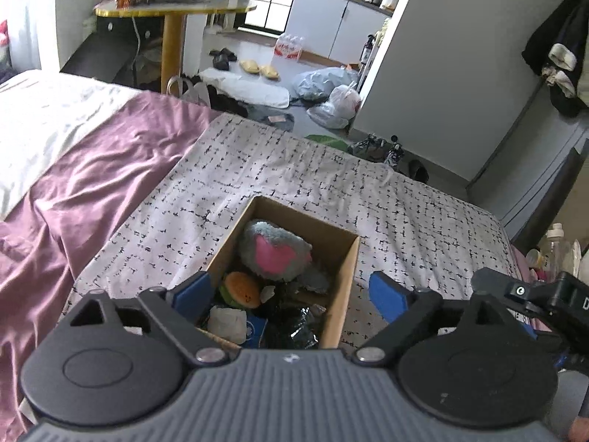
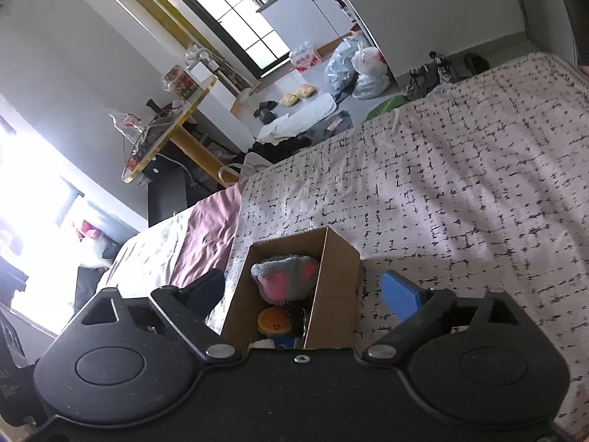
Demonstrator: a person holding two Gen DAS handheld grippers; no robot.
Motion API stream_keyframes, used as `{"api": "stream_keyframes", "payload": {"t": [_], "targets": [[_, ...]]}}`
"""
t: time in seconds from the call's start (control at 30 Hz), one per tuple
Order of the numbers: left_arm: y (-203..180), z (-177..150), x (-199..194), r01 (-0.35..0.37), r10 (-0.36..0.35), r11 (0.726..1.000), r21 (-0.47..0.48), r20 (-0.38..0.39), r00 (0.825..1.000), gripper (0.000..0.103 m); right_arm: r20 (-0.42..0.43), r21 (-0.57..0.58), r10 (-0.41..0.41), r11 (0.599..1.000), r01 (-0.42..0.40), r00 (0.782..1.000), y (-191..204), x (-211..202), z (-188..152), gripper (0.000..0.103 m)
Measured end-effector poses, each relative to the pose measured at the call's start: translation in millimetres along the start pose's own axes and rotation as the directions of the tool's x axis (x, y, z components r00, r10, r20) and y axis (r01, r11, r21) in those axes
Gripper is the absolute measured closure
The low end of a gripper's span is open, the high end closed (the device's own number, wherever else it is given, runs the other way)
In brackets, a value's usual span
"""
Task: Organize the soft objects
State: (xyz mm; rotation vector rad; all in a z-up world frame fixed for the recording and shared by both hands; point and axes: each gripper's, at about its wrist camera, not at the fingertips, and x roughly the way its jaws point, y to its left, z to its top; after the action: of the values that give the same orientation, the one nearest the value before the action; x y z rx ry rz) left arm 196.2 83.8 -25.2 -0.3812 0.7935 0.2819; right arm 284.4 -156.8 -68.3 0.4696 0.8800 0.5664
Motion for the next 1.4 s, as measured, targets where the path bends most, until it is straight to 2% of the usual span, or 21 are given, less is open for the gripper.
{"api": "stream_keyframes", "payload": {"t": [0.2, 0.33, 0.73, 0.97, 1.2, 1.4], "targets": [[-9.8, -10.9, -25.9, 0.021, -0.022, 0.999, 0.031, 0.019, 1.000, 0.003, 0.033, -0.041, -0.007, 0.999, 0.008, 0.999, -0.6, -31.9, -7.1, 0.000], [-17.3, -20.8, -43.7, 0.045, -0.046, 0.998, 0.048, 0.030, 0.998, 0.000, 0.060, -0.064, -0.021, 0.998, 0.025, 0.998, -0.5, -54.1, -12.1, 0.000], [-26.5, -47.4, -89.5, 0.038, -0.047, 0.991, 0.125, 0.070, 0.996, 0.000, 0.113, -0.136, -0.065, 0.988, 0.080, 0.991, 0.5, -111.5, -33.1, 0.000], [-21.3, -60.6, -116.5, 0.034, -0.048, 0.989, 0.143, 0.091, 0.995, 0.000, 0.146, -0.220, -0.105, 0.966, 0.136, 0.984, 18.1, -141.2, -47.8, 0.000], [-16.4, -74.1, -152.0, 0.033, -0.055, 0.986, 0.161, 0.136, 0.989, 0.000, 0.168, -0.236, -0.084, 0.964, 0.123, 0.982, 25.2, -163.0, -63.2, 0.000], [-12.8, -85.8, -176.3, 0.025, -0.054, 0.984, 0.178, 0.160, 0.986, 0.000, 0.169, -0.258, -0.107, 0.955, 0.149, 0.980, 30.0, -177.5, -74.9, 0.000]]}}
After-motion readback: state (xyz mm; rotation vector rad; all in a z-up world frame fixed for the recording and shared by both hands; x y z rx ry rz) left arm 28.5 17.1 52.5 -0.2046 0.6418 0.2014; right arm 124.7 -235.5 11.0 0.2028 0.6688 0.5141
